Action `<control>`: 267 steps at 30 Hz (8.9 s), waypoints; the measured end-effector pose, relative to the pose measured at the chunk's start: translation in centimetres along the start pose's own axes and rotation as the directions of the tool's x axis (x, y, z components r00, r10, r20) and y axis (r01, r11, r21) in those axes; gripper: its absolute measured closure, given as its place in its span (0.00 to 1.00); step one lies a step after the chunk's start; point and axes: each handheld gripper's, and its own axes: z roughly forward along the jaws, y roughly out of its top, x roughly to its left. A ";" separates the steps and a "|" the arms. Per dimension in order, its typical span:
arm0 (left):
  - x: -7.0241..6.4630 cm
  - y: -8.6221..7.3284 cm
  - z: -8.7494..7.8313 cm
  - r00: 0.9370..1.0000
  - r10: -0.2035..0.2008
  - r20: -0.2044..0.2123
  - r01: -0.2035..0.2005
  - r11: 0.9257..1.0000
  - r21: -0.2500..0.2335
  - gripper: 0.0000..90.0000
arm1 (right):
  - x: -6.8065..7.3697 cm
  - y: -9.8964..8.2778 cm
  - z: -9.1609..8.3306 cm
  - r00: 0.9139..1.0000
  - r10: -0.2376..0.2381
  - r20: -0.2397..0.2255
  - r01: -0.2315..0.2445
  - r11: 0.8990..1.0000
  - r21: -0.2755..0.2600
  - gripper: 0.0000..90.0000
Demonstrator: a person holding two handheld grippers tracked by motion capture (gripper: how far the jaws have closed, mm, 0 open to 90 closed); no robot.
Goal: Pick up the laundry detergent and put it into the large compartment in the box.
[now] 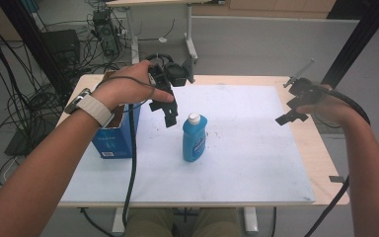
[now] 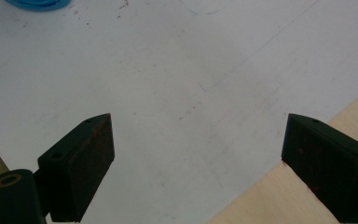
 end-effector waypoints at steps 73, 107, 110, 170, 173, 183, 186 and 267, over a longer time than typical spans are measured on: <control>-2.0 6.5 3.7 0.924 -0.380 -0.034 0.379 0.925 -0.040 0.11 | -1.3 -2.1 1.6 0.999 -0.031 -0.024 0.029 0.998 -0.060 0.11; -1.5 7.4 6.5 0.928 -0.371 -0.030 0.371 0.928 -0.028 0.11 | -1.6 -2.9 1.5 1.000 -0.019 -0.018 0.018 0.998 -0.058 0.11; -1.5 7.4 6.6 0.928 -0.371 -0.029 0.370 0.929 -0.026 0.11 | -1.6 -2.9 1.5 1.000 -0.015 -0.019 0.014 0.998 -0.059 0.11; -1.5 6.9 6.8 0.925 -0.378 -0.025 0.377 0.925 -0.043 0.11 | -1.5 -3.3 1.4 1.000 -0.015 -0.016 0.013 0.998 -0.065 0.11; -1.5 6.9 6.8 0.925 -0.379 -0.024 0.378 0.925 -0.046 0.11 | -1.5 -3.2 1.4 1.000 -0.014 -0.016 0.013 0.998 -0.065 0.11; -1.5 6.9 6.8 0.925 -0.379 -0.027 0.378 0.925 -0.045 0.11 | -1.4 -3.2 1.5 1.000 -0.017 -0.017 0.016 0.998 -0.065 0.11; -1.5 6.9 6.8 0.925 -0.379 -0.028 0.378 0.925 -0.046 0.11 | -1.4 -3.1 1.5 1.000 -0.013 -0.019 0.012 0.998 -0.064 0.11; -1.2 7.5 11.6 0.923 -0.383 -0.031 0.382 0.924 -0.034 0.19 | -1.5 -5.1 3.0 0.999 0.011 -0.038 -0.014 0.997 -0.075 0.11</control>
